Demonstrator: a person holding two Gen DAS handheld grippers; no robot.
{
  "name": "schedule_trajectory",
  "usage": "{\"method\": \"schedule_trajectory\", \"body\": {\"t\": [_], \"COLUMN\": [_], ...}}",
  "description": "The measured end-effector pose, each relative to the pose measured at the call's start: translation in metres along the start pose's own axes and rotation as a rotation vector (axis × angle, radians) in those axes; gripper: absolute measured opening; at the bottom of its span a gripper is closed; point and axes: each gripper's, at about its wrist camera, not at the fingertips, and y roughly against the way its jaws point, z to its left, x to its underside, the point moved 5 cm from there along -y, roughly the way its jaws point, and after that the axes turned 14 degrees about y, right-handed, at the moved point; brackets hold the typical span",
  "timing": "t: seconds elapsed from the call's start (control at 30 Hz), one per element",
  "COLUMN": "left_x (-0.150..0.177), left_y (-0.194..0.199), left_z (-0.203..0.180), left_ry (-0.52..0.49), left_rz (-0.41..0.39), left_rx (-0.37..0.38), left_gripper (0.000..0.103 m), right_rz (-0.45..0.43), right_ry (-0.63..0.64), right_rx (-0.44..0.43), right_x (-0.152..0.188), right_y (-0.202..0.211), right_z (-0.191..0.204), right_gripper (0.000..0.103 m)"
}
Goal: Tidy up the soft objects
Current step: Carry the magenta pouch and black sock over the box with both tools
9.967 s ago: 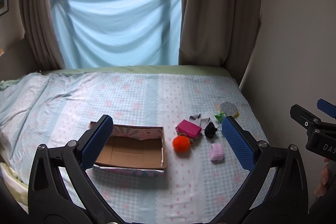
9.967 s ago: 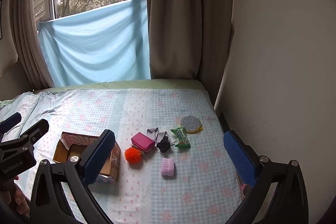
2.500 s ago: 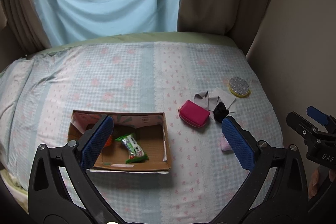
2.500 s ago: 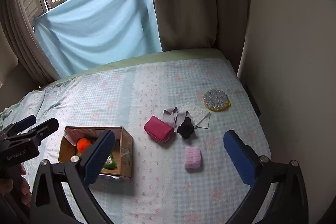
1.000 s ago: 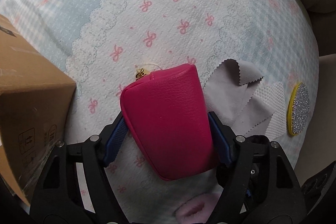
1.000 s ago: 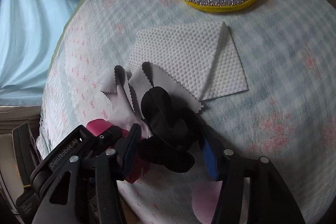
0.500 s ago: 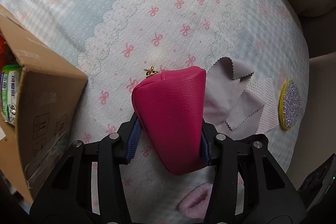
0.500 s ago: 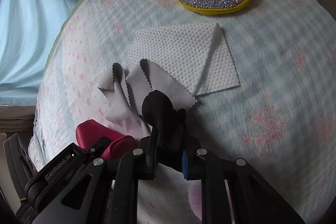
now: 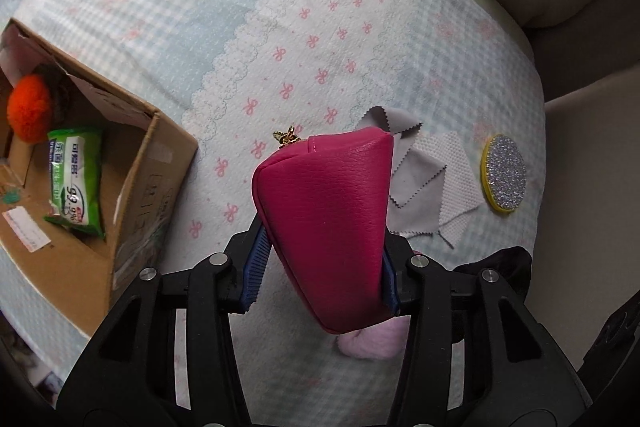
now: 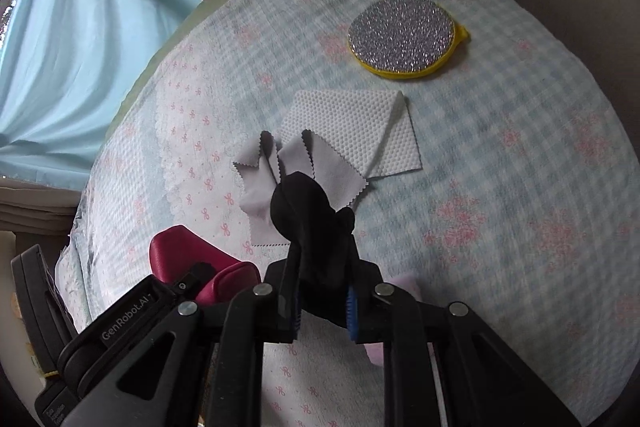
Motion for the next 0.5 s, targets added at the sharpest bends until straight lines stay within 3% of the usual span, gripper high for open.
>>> {"method": "schedule_trajectory", "body": {"t": [0.23, 0.5], "left_x": [0.007, 0.019], "left_y": [0.053, 0.123], "left_z": [-0.016, 0.011], "left_ry": [-0.049, -0.08], "left_rz": [-0.038, -0.083], "left_rx": [0.051, 0.106], "left_gripper": [0.043, 0.043], "right_rz": [-0.05, -0.093], "right_ry": [0.08, 0.179], "right_rx": [0.01, 0.023], "right_x": [0.004, 0.025], "right_y": [0.061, 0.126], "right_z": [0.022, 0.053], "right_gripper": [0.016, 0.016]}}
